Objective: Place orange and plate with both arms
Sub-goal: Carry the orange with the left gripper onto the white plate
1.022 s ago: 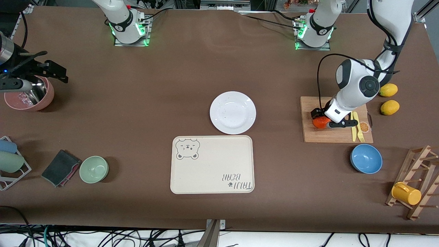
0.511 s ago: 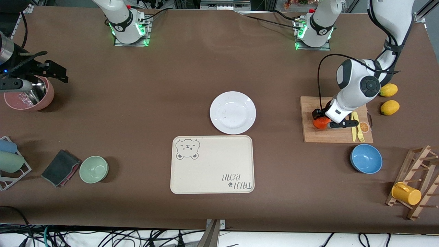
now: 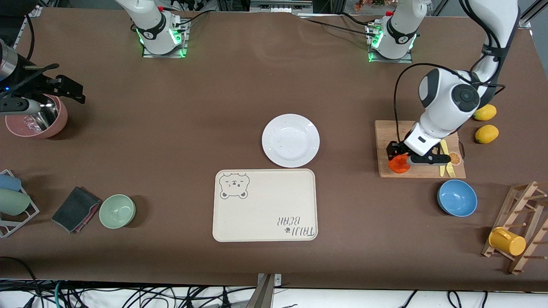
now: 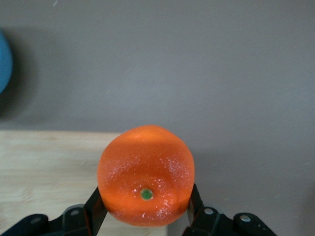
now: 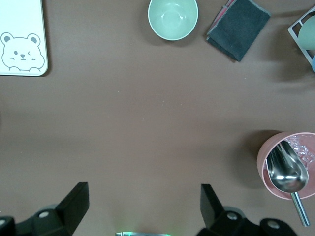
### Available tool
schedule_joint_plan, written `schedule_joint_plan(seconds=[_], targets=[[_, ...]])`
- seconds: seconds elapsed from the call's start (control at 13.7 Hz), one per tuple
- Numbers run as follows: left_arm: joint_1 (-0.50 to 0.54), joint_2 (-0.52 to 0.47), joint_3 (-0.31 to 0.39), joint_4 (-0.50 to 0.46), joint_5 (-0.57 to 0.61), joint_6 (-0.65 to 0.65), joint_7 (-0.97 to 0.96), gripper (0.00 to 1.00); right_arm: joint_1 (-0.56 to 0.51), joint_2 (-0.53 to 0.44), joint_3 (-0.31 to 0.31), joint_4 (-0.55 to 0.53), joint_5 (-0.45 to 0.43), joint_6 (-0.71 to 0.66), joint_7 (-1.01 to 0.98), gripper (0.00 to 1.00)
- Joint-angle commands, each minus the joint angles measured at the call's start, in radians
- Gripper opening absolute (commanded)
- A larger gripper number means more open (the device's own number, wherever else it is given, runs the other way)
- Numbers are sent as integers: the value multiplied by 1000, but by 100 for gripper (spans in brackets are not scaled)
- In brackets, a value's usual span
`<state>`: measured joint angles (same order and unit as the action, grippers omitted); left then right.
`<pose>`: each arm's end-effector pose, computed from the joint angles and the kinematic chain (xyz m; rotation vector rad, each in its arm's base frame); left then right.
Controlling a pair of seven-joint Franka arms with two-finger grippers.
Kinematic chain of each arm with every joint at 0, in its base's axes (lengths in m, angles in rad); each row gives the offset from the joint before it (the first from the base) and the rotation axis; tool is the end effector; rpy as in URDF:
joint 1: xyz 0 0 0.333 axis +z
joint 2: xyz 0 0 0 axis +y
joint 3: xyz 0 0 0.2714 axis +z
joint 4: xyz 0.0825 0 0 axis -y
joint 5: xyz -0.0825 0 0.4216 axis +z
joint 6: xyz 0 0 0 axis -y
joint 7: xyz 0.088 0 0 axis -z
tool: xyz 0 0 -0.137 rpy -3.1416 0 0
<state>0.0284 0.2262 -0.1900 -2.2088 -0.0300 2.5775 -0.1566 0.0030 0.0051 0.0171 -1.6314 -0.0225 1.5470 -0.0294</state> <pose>0.5767 -0.0973 0.1912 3.0522 0.0412 0.2060 0.5853 0.0086 0.5143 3.1155 0.0779 -0.1397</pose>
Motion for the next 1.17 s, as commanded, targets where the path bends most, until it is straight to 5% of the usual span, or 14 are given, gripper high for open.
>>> schedule_joint_plan(seconds=[0.0,0.73,1.09], targets=[[-50,21,-50,79,-21,-14,-88,1,-6,6,3,21,15,-18,-17,100],[-468,298,-62,394,-8,-49,-455,0,-5,4,4,21,25,-39,-15,100],[-528,334,-26,403,-8,-75,-497,0,-5,6,6,21,26,-42,-15,100]])
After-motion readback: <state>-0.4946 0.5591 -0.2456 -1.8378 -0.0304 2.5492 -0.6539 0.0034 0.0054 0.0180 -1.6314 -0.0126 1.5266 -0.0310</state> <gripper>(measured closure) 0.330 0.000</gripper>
